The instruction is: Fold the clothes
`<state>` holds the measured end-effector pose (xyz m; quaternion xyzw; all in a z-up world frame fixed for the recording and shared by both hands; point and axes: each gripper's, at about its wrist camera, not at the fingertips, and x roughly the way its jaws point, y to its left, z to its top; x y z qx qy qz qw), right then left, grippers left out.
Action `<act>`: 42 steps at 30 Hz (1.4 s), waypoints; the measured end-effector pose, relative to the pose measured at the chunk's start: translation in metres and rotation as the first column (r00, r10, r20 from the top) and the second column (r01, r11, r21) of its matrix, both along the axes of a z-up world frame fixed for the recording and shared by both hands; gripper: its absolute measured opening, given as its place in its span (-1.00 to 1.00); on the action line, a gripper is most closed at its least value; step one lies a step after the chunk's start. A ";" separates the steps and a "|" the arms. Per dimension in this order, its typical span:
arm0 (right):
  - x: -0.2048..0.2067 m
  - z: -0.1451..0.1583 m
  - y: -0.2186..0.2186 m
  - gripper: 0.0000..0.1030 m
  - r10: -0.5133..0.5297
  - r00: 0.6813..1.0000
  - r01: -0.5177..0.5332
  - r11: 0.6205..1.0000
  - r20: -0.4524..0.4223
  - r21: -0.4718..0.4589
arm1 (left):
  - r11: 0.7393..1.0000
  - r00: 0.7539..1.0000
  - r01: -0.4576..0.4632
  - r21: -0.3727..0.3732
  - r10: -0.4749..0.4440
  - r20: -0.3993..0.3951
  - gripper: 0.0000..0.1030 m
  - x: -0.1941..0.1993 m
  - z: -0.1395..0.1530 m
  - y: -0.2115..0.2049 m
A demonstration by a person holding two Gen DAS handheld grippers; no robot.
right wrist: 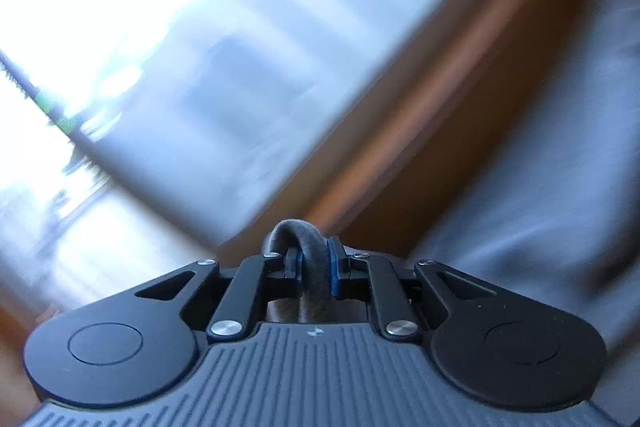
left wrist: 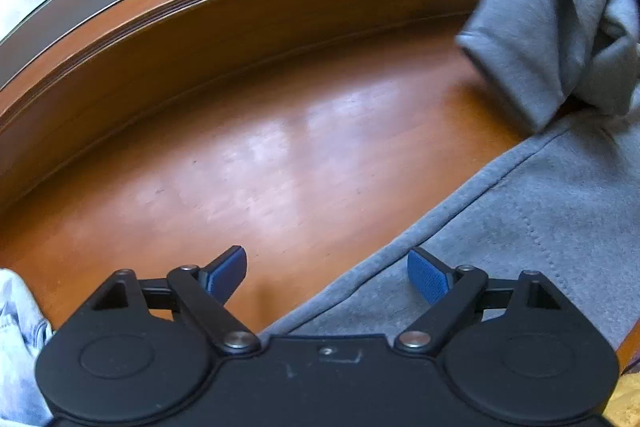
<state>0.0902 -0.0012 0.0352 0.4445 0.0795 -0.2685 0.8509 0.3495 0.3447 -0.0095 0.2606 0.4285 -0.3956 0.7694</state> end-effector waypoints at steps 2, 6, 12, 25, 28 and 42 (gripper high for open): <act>-0.011 -0.019 -0.017 -0.60 -0.140 0.964 0.131 0.990 -0.228 -0.053 | 1.000 1.000 0.019 -0.001 -0.019 0.005 0.68 -0.003 0.001 -0.003; -0.025 -0.035 -0.016 -0.27 -0.225 0.893 0.174 0.971 -0.391 -0.163 | 0.993 0.991 0.117 -0.010 -0.117 0.059 0.68 -0.012 0.009 -0.022; -0.031 0.000 0.031 0.49 -0.239 0.891 0.066 0.910 -0.387 -0.410 | 0.885 0.837 0.464 -0.038 -0.424 0.346 0.68 -0.050 0.019 -0.099; -0.048 -0.015 0.090 0.49 -0.188 0.933 0.072 0.933 -0.306 -0.352 | 0.417 0.141 0.842 0.342 -0.782 0.607 0.47 -0.128 -0.038 -0.187; -0.046 -0.019 0.095 0.49 -0.172 0.936 0.061 0.939 -0.306 -0.339 | 0.408 0.165 0.842 0.353 -0.818 0.552 -0.74 -0.122 -0.041 -0.210; -0.038 -0.001 0.121 0.50 -0.140 0.937 -0.019 0.894 -0.320 -0.448 | 0.681 0.762 0.620 -0.390 -0.640 0.093 -0.93 -0.023 0.142 -0.135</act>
